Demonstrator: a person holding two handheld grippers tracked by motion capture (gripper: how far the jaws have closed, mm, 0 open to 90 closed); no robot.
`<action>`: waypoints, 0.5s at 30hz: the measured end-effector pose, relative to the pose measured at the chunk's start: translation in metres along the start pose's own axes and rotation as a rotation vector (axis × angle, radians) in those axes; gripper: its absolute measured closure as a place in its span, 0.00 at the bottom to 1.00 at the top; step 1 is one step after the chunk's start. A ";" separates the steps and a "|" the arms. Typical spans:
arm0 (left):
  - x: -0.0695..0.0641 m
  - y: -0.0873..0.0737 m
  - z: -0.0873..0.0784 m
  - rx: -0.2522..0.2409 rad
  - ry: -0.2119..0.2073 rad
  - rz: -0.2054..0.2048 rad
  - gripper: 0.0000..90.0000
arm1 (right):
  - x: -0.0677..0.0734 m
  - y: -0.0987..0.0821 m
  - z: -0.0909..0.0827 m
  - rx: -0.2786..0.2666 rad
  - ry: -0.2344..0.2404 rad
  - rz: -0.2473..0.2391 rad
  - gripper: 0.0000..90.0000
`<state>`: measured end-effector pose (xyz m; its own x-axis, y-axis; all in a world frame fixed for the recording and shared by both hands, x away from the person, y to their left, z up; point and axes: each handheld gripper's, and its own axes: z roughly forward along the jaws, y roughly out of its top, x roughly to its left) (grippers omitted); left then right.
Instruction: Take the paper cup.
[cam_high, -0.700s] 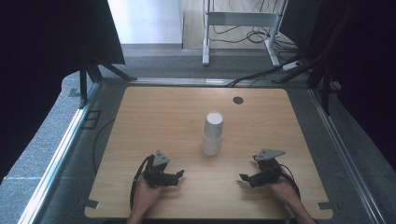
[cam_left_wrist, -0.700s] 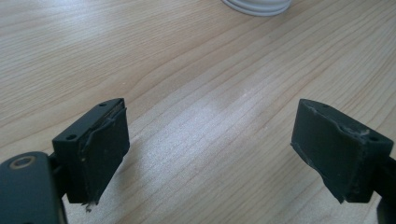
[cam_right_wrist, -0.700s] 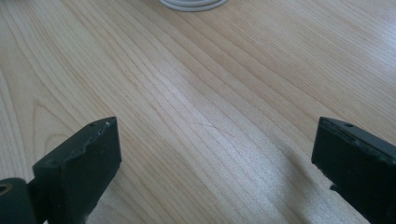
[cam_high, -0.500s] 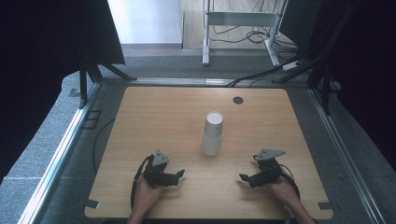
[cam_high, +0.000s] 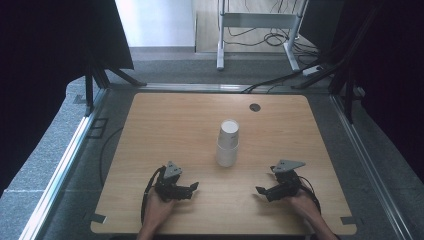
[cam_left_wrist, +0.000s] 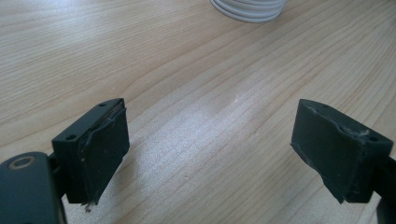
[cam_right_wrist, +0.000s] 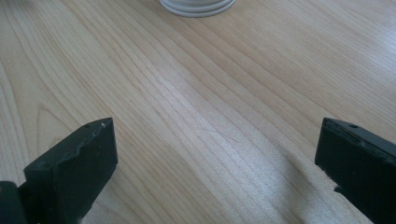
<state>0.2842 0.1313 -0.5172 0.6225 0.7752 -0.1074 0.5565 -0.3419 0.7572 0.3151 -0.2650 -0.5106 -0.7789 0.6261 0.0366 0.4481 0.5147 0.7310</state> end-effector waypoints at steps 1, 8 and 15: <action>0.000 0.000 0.000 0.005 0.004 0.004 0.12 | 0.000 0.000 0.000 0.000 0.001 0.000 0.00; -0.003 0.002 0.000 0.025 0.011 0.018 0.12 | 0.000 0.002 -0.002 0.002 0.000 -0.001 0.00; -0.004 0.007 -0.002 0.028 0.012 0.029 0.12 | 0.001 0.006 -0.004 -0.002 0.000 -0.004 0.00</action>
<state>0.2843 0.1267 -0.5106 0.6321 0.7710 -0.0773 0.5532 -0.3791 0.7418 0.3148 -0.2637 -0.5033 -0.7807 0.6240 0.0331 0.4438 0.5163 0.7324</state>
